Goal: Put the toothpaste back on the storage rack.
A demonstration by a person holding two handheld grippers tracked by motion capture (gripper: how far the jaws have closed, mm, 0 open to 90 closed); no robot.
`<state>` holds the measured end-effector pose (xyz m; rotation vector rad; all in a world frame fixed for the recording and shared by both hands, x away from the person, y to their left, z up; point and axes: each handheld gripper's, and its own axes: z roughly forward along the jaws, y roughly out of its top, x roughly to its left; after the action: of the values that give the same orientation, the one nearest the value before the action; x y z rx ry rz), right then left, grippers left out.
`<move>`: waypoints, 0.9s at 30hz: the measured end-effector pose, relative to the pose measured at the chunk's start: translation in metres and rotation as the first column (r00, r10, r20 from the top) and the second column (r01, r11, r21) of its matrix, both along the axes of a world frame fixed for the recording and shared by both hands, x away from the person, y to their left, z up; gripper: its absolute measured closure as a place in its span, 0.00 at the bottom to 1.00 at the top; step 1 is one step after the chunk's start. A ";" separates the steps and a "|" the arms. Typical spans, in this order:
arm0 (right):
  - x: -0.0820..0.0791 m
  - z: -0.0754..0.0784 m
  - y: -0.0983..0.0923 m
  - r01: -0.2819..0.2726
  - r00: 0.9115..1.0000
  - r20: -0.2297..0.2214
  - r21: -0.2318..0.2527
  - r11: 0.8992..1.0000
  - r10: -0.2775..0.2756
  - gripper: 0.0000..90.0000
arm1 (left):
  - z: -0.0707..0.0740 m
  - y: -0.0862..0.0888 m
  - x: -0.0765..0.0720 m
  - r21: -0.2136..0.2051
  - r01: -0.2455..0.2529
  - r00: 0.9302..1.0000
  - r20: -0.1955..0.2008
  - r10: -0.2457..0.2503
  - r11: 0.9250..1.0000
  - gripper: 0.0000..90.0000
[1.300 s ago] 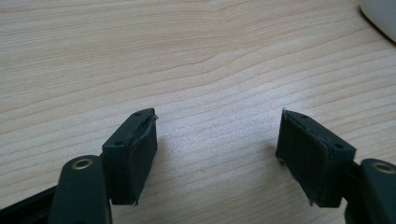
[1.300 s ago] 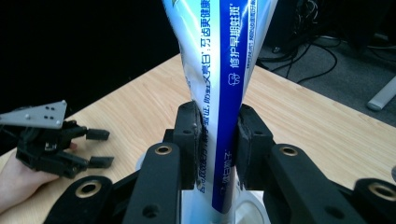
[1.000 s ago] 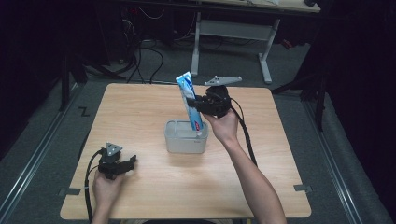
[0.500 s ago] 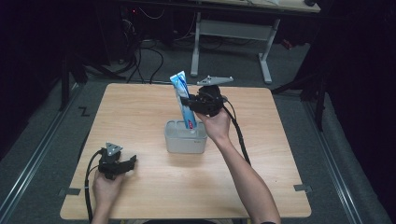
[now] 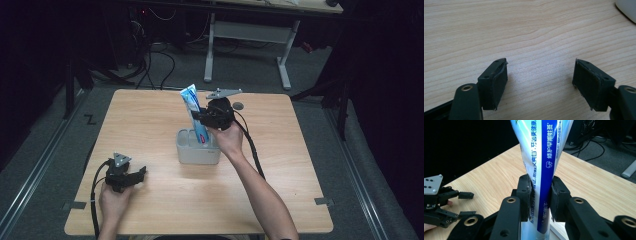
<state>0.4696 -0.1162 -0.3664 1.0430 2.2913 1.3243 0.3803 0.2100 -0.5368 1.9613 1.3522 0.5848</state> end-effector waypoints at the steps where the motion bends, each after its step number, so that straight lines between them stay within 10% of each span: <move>1: 0.000 -0.001 0.000 -0.002 1.000 -0.001 0.000 1.000 0.002 0.81 | 0.000 0.000 0.000 0.000 0.000 1.000 0.000 0.000 1.000 0.31; 27: -0.007 -0.027 -0.005 -0.014 1.000 -0.028 -0.048 0.999 0.013 0.81 | 0.000 0.000 0.000 0.001 0.002 1.000 0.000 -0.002 1.000 0.31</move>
<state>0.4629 -0.1217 -0.3936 1.0382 2.3426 1.2603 0.3802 0.2098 -0.5369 1.9635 1.3498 0.5852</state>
